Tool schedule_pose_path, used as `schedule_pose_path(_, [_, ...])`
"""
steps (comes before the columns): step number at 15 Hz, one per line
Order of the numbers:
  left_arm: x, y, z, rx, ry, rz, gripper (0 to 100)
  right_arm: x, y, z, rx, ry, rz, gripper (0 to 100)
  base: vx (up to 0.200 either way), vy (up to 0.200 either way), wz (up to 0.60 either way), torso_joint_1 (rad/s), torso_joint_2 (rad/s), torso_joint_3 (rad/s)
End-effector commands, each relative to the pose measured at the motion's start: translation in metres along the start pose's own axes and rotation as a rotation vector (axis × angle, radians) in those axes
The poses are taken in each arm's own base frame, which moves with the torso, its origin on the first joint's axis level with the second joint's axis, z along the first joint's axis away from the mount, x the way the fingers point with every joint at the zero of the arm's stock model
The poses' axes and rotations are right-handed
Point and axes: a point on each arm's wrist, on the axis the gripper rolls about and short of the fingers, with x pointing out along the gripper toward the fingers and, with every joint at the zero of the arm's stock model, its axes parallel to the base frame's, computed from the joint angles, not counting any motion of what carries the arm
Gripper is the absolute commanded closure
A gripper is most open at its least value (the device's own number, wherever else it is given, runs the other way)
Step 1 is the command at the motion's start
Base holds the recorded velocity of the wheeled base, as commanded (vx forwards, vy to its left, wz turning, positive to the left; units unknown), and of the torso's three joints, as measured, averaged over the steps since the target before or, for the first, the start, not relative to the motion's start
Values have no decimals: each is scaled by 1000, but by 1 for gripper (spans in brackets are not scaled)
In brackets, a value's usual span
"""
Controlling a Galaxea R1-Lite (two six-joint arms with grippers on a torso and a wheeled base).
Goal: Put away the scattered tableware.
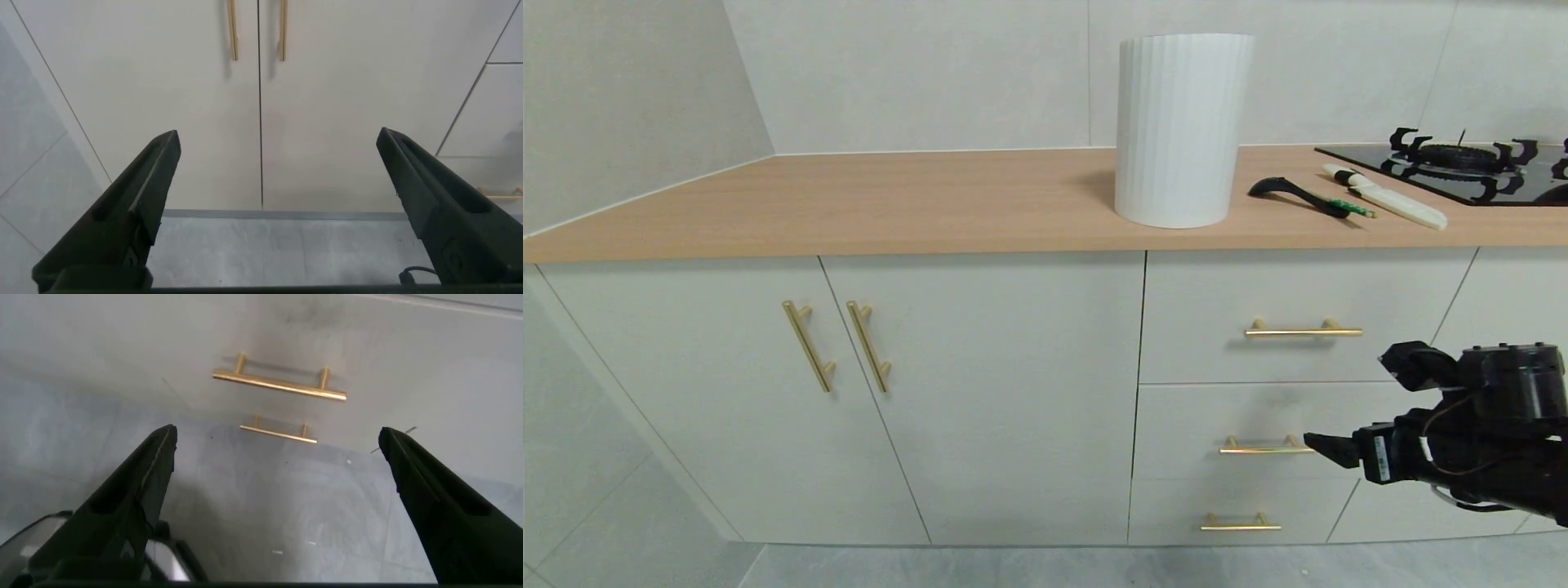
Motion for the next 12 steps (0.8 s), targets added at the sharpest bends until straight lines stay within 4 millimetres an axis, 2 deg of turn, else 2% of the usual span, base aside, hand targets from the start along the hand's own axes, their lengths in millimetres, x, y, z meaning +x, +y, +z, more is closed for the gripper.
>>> schedule_pose_path(1, [0, 0, 0, 0, 1, 1, 0, 37, 0, -21, 11, 98, 6, 0, 0, 0, 0, 0, 0, 0])
schedule_pose_path(4, [0, 0, 0, 0, 1, 1, 0, 60, -1, -35, 28, 121, 4, 0, 0, 0, 0, 0, 0, 0])
schedule_pose_path(9, [0, 0, 0, 0, 1, -1, 0, 100, -5, -54, 17, 29, -78, 0, 0, 0, 0, 0, 0, 0])
schedule_pose_path(12, [0, 0, 0, 0, 1, 1, 0, 106, -6, -54, 15, -13, -100, 0, 0, 0, 0, 0, 0, 0])
